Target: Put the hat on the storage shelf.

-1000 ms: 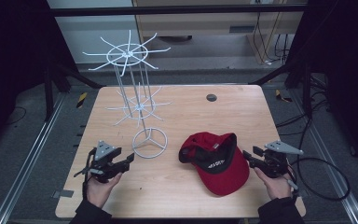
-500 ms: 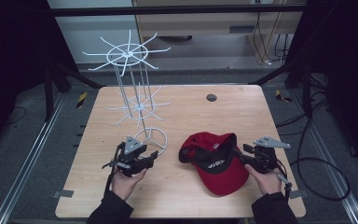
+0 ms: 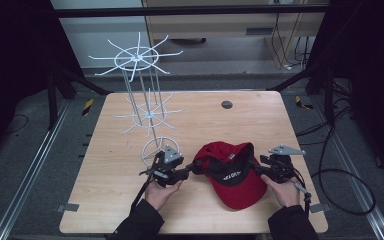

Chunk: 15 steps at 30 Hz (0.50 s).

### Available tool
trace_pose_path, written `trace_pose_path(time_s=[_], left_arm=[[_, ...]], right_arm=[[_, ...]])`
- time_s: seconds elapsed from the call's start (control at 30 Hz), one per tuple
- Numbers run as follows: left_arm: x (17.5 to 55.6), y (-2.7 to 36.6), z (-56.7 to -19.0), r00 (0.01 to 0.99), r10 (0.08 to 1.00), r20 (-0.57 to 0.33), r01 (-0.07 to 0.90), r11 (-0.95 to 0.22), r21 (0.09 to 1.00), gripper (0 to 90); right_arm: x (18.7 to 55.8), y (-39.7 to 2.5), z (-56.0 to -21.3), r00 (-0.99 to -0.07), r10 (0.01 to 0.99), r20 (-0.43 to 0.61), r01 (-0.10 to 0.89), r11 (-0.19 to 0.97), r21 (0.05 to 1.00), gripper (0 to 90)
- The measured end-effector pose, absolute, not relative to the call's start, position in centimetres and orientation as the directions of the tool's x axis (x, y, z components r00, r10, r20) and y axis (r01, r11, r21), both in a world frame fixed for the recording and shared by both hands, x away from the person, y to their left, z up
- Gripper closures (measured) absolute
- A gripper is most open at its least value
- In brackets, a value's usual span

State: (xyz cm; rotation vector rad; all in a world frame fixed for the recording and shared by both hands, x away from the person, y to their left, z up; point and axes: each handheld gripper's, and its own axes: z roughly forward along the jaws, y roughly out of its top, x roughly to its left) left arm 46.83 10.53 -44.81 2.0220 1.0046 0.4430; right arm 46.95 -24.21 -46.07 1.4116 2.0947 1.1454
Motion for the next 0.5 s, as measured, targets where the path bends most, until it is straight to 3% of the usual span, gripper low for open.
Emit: trace_pose_path(time_s=[0.4,0.5], left_arm=[[48.0,9.1,-46.7,0.648,0.758,-0.075,0.544,-0.391,0.743,77.9],[48.2,9.0,-47.0,0.654,0.752,-0.082,0.548,-0.397,0.736,82.2]], right_arm=[[47.2,-24.3,-47.4,-0.455,0.875,0.168,0.641,0.19,0.744,47.3],[47.2,-24.2,-47.8,-0.461,0.871,0.17,0.655,0.205,0.727,51.6]])
